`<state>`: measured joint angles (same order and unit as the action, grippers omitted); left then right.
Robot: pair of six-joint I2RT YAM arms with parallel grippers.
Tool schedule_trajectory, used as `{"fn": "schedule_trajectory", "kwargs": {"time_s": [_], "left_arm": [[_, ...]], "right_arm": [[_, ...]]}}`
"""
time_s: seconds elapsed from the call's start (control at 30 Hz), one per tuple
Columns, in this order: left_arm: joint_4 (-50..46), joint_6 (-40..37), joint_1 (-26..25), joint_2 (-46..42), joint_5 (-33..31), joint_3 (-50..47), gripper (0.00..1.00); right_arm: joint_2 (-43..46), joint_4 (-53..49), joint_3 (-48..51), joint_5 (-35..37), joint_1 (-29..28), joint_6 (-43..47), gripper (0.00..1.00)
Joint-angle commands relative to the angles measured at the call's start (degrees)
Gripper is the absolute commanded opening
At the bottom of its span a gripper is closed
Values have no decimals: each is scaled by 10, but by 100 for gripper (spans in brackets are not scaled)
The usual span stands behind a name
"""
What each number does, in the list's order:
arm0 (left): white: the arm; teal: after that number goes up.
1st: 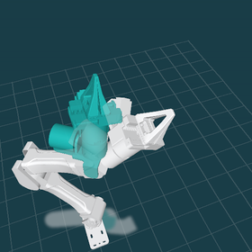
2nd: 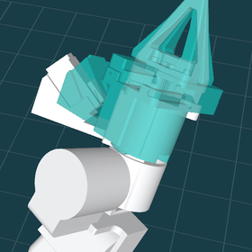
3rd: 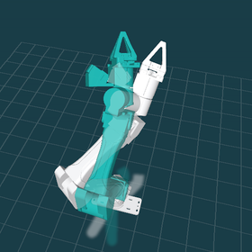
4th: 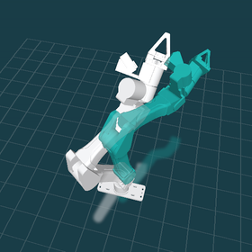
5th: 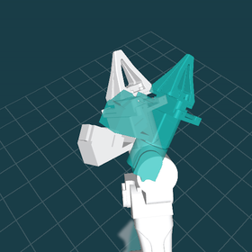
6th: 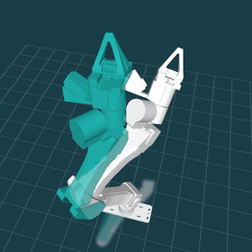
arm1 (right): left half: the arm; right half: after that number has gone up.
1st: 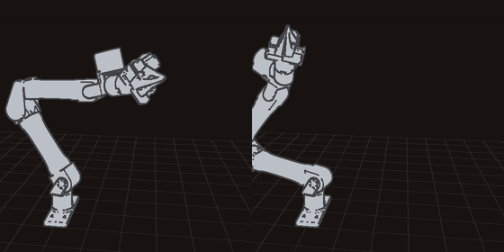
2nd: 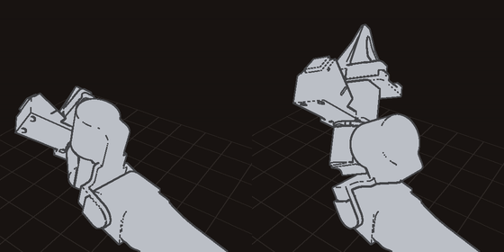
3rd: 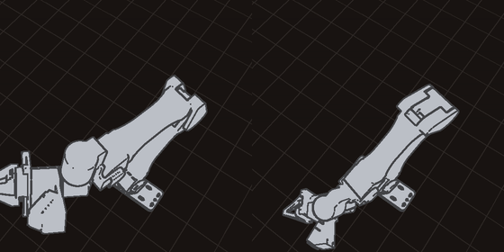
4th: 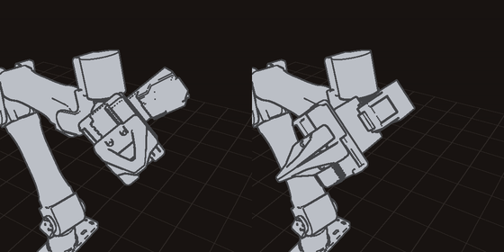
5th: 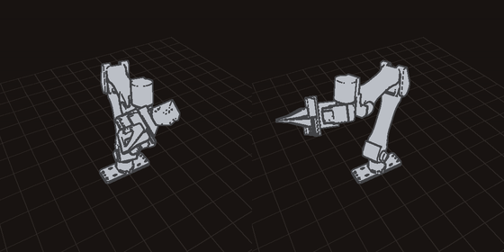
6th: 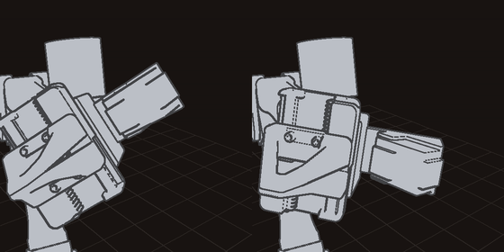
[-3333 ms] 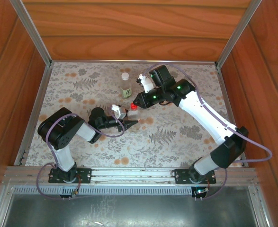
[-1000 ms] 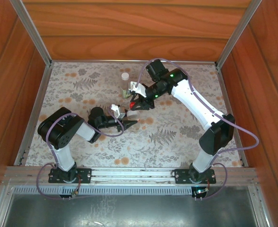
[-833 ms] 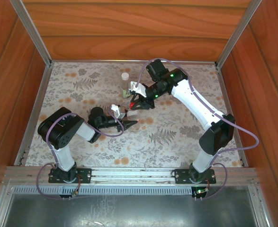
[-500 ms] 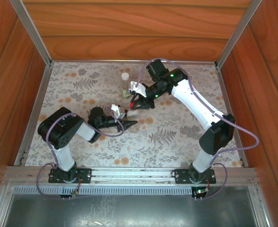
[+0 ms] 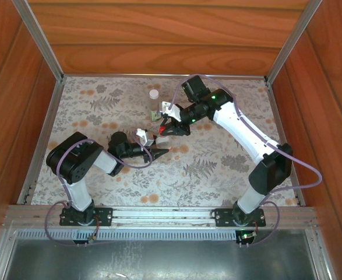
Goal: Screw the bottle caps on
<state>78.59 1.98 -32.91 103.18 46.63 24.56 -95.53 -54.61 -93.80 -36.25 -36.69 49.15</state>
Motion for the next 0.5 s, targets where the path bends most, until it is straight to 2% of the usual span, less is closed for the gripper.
{"fn": "schedule_trajectory", "kwargs": {"time_s": [0.0,0.27,0.33,0.47], "left_arm": [[-124,31,13,28,7,-19,54],[-123,61,13,24,-40,-13,53],[-123,62,12,20,-51,-13,53],[-123,47,6,7,-70,-16,53]], "right_arm": [[21,3,29,22,4,-12,37],[64,106,99,59,-5,-106,36],[79,144,130,81,-10,-143,36],[84,143,139,141,-21,-191,36]]}}
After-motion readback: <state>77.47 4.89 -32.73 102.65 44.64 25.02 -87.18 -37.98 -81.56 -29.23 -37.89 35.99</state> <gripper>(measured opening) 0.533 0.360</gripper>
